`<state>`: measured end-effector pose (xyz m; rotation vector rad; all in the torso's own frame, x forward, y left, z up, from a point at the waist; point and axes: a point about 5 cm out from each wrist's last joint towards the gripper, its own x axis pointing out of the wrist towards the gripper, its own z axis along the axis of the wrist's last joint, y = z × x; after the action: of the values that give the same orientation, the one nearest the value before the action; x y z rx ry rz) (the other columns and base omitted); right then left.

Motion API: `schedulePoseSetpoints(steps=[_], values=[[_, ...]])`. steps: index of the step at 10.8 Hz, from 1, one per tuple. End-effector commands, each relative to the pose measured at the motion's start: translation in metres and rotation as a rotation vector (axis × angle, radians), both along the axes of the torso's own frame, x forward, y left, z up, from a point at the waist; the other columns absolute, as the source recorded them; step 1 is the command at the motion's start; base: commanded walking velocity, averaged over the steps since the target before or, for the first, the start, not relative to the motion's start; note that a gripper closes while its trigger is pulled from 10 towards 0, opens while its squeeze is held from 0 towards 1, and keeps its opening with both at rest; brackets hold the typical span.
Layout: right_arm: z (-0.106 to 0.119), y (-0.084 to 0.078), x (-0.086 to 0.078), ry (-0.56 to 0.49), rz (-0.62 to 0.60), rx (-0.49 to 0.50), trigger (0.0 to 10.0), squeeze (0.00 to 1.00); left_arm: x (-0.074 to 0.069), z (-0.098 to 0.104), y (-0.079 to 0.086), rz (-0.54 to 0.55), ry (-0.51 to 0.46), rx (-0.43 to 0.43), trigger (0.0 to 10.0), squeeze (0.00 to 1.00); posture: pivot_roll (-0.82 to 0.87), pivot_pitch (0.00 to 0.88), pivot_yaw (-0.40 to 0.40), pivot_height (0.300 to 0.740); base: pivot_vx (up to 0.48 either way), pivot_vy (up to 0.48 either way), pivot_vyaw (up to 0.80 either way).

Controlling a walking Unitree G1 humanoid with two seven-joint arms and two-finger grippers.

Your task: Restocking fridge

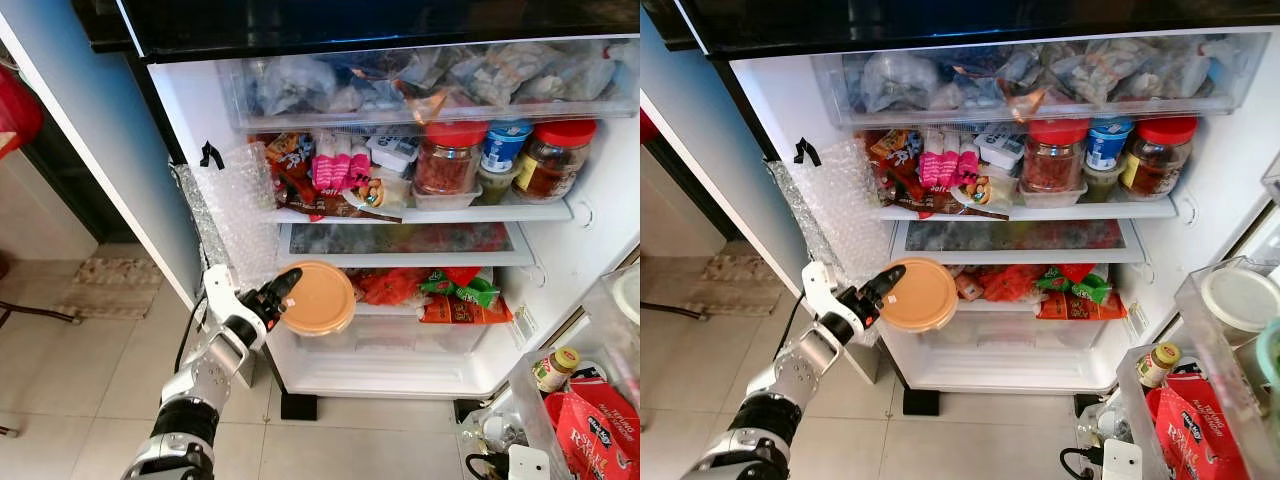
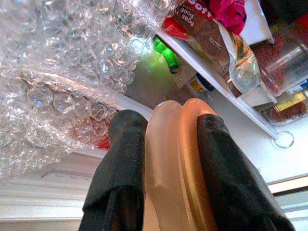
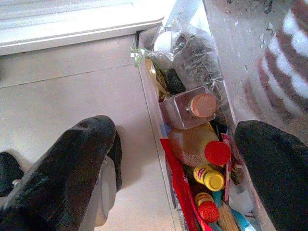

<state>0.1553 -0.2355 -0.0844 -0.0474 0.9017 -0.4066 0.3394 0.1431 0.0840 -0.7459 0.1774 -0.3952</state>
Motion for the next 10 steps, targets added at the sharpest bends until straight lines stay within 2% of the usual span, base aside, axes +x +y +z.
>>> schedulePoseSetpoints(steps=[1,4,10], values=[[-0.002,0.001,-0.003,0.009,0.000,0.002,10.0,0.00,-0.001,-0.001,0.003,0.000,-0.008,0.029,10.0,0.00,-0.05,0.017,0.084,0.740,0.000,-0.270,0.00],[-0.003,0.000,-0.007,0.021,0.002,0.007,10.0,0.00,-0.003,-0.003,0.002,-0.008,-0.003,0.032,10.0,0.00,-0.05,0.000,0.085,0.740,0.000,-0.266,0.00],[-0.006,-0.003,-0.016,0.055,-0.006,0.021,10.0,0.00,-0.003,-0.002,0.002,-0.012,-0.005,0.034,10.0,0.00,-0.05,0.028,0.081,0.740,0.000,-0.266,0.00]])
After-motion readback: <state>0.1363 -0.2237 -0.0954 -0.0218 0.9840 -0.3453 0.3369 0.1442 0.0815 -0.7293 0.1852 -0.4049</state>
